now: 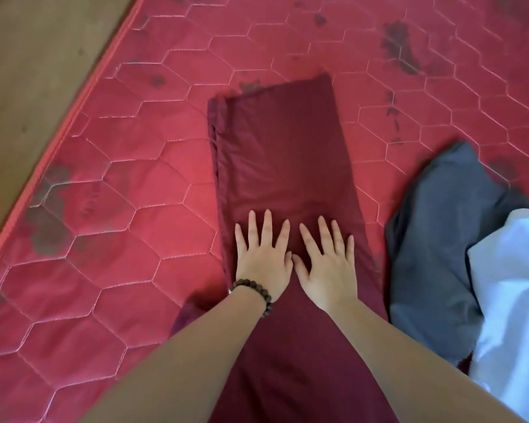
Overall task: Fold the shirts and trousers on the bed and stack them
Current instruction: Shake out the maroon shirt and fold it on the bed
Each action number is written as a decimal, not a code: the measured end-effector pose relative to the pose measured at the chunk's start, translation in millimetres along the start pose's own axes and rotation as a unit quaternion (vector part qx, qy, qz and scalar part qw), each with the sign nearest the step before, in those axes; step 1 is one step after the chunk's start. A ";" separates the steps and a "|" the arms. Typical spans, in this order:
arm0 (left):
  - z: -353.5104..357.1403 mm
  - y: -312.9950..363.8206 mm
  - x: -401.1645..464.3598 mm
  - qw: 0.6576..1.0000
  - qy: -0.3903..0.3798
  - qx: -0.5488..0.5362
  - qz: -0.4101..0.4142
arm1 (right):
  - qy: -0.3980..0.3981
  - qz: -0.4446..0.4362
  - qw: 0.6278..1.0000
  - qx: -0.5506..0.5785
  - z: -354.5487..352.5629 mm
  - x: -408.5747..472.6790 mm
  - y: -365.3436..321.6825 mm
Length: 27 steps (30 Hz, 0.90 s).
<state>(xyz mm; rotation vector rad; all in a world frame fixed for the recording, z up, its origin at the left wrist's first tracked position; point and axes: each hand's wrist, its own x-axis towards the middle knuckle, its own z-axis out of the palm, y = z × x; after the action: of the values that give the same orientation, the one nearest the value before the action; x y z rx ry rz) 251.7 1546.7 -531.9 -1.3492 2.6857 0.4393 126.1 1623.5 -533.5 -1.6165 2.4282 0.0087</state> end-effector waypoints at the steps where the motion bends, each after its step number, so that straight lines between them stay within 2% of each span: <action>1: -3.7 -4.6 11.1 1.000 0.000 0.000 0.001 | 0.001 -0.002 1.000 0.000 -2.1 12.6 -1.4; 15: -32.0 -67.9 155.7 0.997 0.077 0.028 -0.016 | 0.013 -0.030 0.999 -0.011 -24.3 178.1 -14.9; 24: -32.6 -94.8 197.8 0.990 0.132 0.013 -0.041 | 0.007 -0.125 0.991 -0.041 -35.6 281.4 -17.3; 27: -31.4 -94.6 198.4 0.991 0.122 0.016 -0.045 | 0.020 -0.035 0.997 -0.061 -42.5 308.8 18.5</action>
<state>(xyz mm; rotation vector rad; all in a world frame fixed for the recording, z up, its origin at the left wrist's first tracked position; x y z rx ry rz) 209.1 1331.3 -565.4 -1.6027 2.7913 0.2350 -12.3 1344.2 -552.5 -1.7689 2.4437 0.1158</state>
